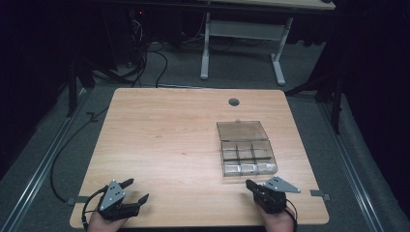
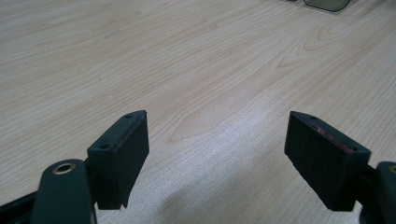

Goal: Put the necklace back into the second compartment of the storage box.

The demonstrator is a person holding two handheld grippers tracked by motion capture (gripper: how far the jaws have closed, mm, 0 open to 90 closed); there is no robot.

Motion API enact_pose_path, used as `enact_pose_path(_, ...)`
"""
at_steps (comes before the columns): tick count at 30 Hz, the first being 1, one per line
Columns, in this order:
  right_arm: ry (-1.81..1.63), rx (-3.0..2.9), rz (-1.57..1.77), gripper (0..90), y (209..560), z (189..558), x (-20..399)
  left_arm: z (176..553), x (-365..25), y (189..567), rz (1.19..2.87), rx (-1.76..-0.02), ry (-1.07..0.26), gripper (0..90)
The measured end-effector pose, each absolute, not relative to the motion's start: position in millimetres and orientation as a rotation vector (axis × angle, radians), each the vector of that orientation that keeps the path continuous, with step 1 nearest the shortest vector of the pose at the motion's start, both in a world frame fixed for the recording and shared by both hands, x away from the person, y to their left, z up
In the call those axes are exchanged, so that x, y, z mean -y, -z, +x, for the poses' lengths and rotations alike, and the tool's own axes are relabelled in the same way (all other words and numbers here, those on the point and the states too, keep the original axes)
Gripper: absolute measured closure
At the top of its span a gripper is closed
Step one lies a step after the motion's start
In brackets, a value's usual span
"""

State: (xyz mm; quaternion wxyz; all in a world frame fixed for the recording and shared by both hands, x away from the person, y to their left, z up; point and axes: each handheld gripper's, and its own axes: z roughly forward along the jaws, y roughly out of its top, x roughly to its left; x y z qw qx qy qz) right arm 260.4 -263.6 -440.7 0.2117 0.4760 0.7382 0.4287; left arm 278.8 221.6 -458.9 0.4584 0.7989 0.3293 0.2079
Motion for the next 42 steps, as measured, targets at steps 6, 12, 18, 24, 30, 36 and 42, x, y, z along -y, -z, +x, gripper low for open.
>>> enact_pose_path(6, -1.186, -1.931, 1.381, 90.0, 430, 244, 302, 279, -221, 459, 1.978, -0.812, -0.510, 22.5)
enact_pose_path(12, -1.116, -1.875, 1.448, 90.0, 430, 234, 327, 280, -221, 459, 1.971, -0.823, -0.512, 22.5)
enact_pose_path(18, -1.056, -1.911, 1.513, 90.0, 440, 234, 335, 280, -220, 459, 1.975, -0.820, -0.514, 22.5)
enact_pose_path(24, -1.015, -1.918, 1.549, 90.0, 448, 239, 336, 280, -220, 459, 1.976, -0.819, -0.515, 22.5)
enact_pose_path(30, -1.000, -1.950, 1.568, 90.0, 453, 244, 331, 280, -220, 459, 1.978, -0.815, -0.517, 22.5)
enact_pose_path(36, -0.993, -1.970, 1.569, 90.0, 454, 247, 326, 280, -222, 459, 1.973, -0.821, -0.516, 22.5)
enact_pose_path(42, -0.999, -1.989, 1.558, 90.0, 454, 248, 318, 280, -221, 459, 1.975, -0.823, -0.522, 22.5)
